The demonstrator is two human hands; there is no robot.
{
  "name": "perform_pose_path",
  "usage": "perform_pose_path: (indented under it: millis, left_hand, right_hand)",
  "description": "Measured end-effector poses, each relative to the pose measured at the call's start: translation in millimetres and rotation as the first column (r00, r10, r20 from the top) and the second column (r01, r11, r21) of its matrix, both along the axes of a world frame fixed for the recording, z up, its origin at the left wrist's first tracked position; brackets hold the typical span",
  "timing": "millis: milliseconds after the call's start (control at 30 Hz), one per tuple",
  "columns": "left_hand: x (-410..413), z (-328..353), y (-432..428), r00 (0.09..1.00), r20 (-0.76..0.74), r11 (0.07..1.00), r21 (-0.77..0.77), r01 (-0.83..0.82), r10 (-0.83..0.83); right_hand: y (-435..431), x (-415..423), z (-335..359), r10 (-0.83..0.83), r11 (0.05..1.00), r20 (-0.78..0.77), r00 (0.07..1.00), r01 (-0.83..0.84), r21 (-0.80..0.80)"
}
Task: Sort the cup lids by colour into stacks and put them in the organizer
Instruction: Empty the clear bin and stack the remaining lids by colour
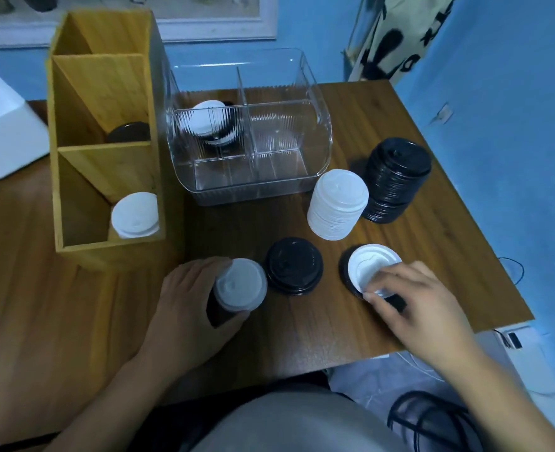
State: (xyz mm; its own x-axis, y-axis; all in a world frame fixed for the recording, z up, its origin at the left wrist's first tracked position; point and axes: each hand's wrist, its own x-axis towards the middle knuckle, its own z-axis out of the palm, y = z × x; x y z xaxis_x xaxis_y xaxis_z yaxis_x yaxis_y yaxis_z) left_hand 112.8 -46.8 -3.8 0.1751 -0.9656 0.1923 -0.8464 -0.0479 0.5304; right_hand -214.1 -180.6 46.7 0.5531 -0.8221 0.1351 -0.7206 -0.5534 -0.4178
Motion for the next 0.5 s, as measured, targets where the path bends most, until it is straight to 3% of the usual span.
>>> perform_pose_path:
  millis: [333, 500]
  left_hand:
    - [-0.6, 1.3, 1.2, 1.0, 0.01, 1.0, 0.01, 0.002, -0.002]
    - [-1.2, 1.2, 1.0, 1.0, 0.007, 1.0, 0.021, -0.001, 0.001]
  right_hand:
    - [-9.0, -8.8, 0.5, 0.143, 0.99, -0.047, 0.989, -0.143, 0.006]
    - [-6.0, -5.1, 19.5, 0.056, 0.996, 0.148, 0.987, -0.044, -0.078]
